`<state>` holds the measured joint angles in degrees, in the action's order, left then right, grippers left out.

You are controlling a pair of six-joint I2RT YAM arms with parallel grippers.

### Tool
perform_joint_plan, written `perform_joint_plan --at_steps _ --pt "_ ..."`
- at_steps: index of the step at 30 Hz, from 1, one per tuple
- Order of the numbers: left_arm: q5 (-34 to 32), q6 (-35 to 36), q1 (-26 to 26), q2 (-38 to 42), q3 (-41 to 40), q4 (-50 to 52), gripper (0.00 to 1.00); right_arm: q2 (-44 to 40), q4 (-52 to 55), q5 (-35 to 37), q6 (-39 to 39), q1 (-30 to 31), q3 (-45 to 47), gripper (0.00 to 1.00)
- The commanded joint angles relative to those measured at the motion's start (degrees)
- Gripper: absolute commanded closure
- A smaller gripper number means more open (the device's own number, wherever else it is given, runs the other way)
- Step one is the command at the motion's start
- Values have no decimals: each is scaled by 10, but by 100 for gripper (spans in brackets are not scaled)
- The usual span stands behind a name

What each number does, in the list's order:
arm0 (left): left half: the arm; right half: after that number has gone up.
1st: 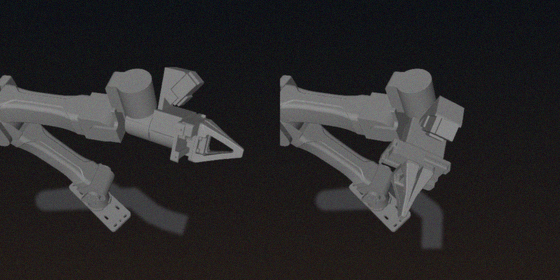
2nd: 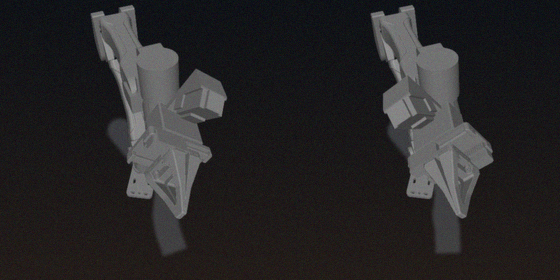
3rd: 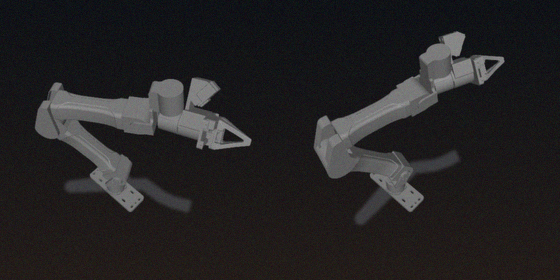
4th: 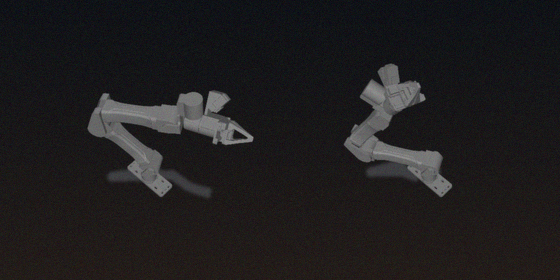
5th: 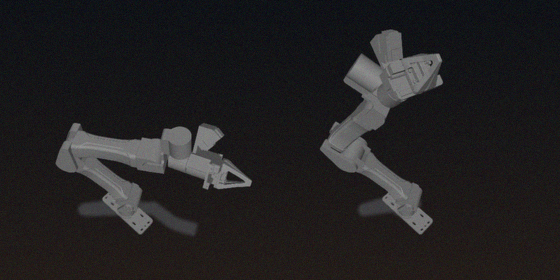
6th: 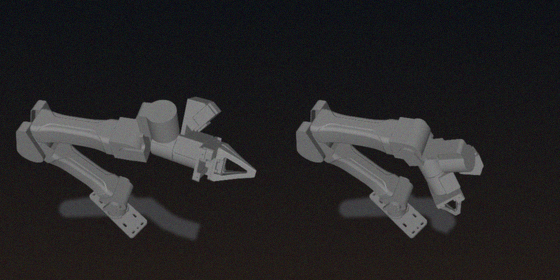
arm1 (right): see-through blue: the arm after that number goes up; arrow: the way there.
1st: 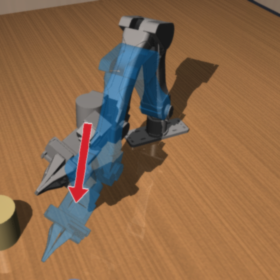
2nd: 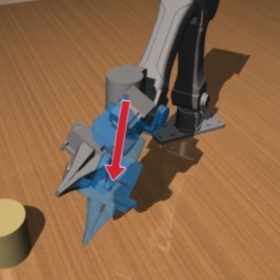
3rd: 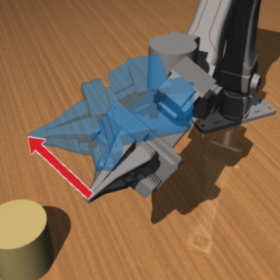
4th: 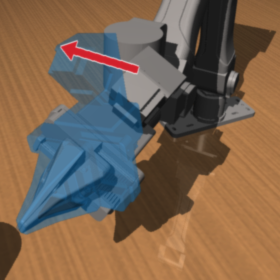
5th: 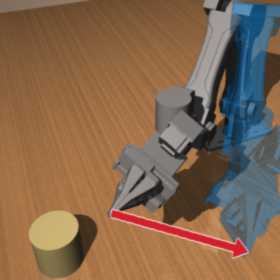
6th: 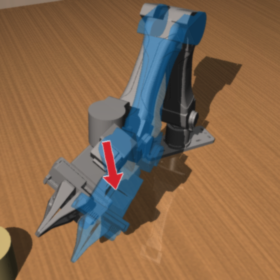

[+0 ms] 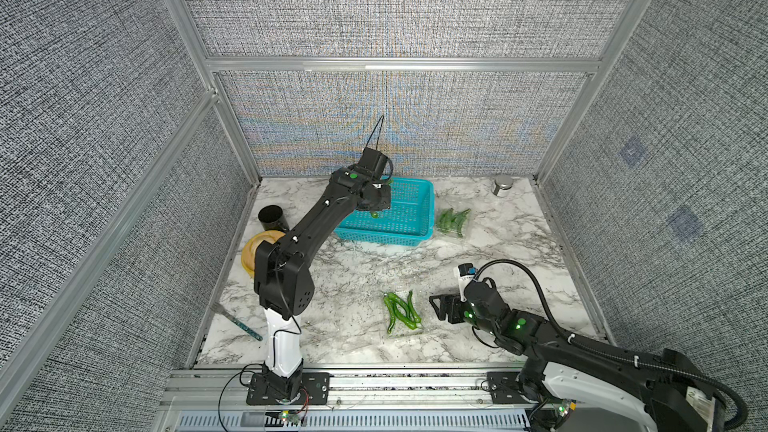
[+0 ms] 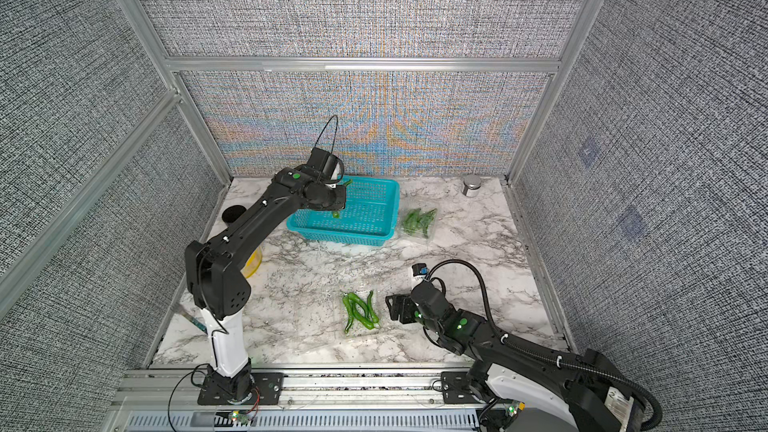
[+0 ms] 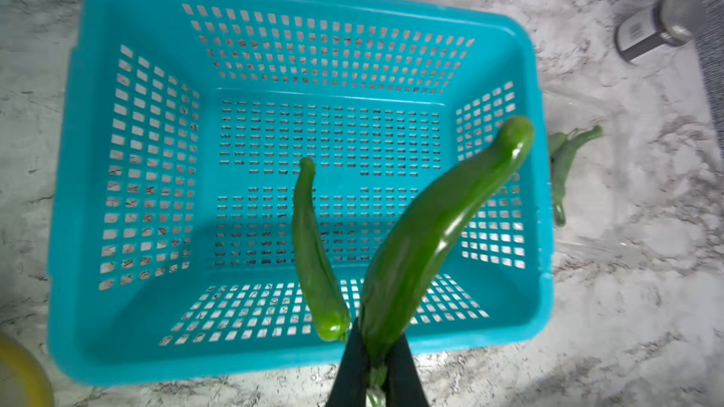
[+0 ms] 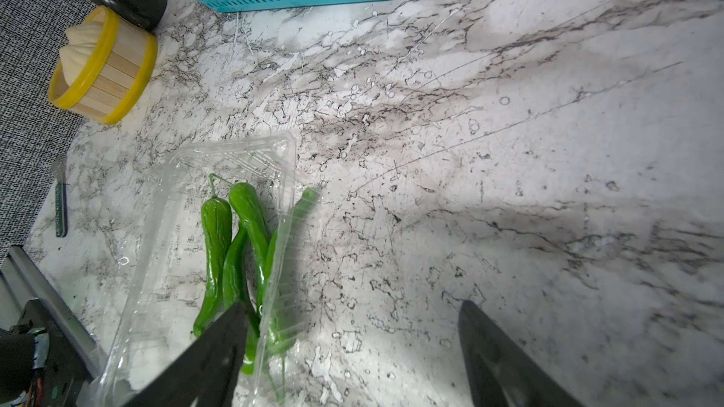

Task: Take small green peppers out of containers
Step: Place the green pepper in the basket.

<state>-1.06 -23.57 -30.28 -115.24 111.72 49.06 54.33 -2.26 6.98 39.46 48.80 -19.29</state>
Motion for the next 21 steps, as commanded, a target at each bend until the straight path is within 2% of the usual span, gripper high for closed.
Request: perform_joint_plan --at_steps 1,7,9,11,15,16,18,21 --pt "8 10 9 -35 1 -31 99 -4 17 0 -9 0 -10 15" --pt "31 -11 22 -109 4 -40 98 -10 23 3 -9 -1 -10 15" --pt "36 -19 25 -127 4 -38 93 -10 26 2 -9 -1 -11 15" --pt "35 -22 25 -139 3 -32 78 -10 25 1 -9 -1 -10 15" --pt "20 -24 26 -134 -7 -22 28 -7 26 0 -11 -2 -10 15" --pt "15 -24 26 -126 -11 -21 20 -7 25 -1 -11 -3 -10 15" --pt "11 -22 25 -109 -10 -12 10 -6 25 -4 -10 -3 -11 15" --pt "8 -20 26 -84 18 29 5 -9 23 -4 -10 -3 -11 15"
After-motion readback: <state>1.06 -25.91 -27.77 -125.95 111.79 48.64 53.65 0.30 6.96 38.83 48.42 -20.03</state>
